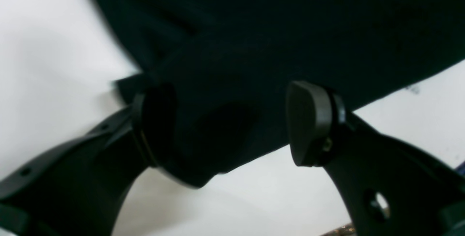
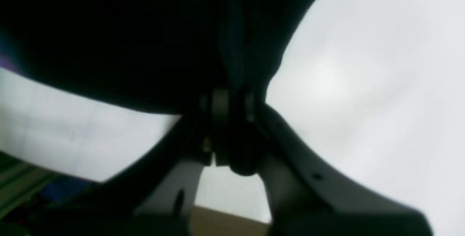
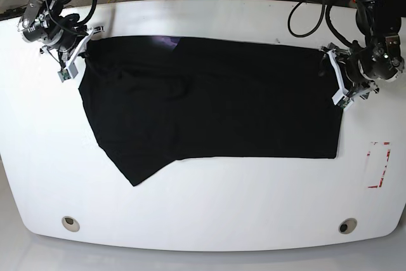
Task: Fold the T-shirt properly
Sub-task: 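Move the left gripper inward along the shirt edge and regrasp, then move the right gripper inward onto the shirt and pinch the fabric, then slide the right gripper along the shirt edge toward the hem corner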
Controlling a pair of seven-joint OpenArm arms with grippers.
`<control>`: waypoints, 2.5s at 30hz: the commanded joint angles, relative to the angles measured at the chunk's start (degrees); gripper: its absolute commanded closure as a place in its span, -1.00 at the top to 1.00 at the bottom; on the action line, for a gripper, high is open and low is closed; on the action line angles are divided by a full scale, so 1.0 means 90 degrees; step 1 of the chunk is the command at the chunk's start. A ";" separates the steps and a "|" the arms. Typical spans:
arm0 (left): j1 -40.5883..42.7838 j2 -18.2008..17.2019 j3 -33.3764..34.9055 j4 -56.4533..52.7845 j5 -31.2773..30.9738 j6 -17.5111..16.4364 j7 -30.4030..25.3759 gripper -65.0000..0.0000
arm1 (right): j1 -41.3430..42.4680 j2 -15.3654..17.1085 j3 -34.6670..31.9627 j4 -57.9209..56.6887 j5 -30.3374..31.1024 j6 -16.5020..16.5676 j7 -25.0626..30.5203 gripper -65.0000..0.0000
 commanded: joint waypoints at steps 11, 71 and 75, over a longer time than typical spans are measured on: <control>-0.0049 -0.0192 -0.0033 -0.1246 0.0661 0.0008 -0.0737 0.35 | 0.0344 0.0139 0.0047 0.0143 0.0497 -0.0006 0.0058 0.59; 0.1270 -0.0172 -0.0043 -0.0484 0.0661 0.0008 -0.0737 0.35 | 0.2707 -0.0115 -0.1340 -0.2006 0.0048 -0.0006 0.0429 -0.74; 0.1270 -0.0172 -0.0043 -0.0484 0.0661 0.0008 -0.0737 0.35 | 0.2932 -0.0076 -0.1350 -0.2797 0.0038 -0.0006 0.0966 -0.60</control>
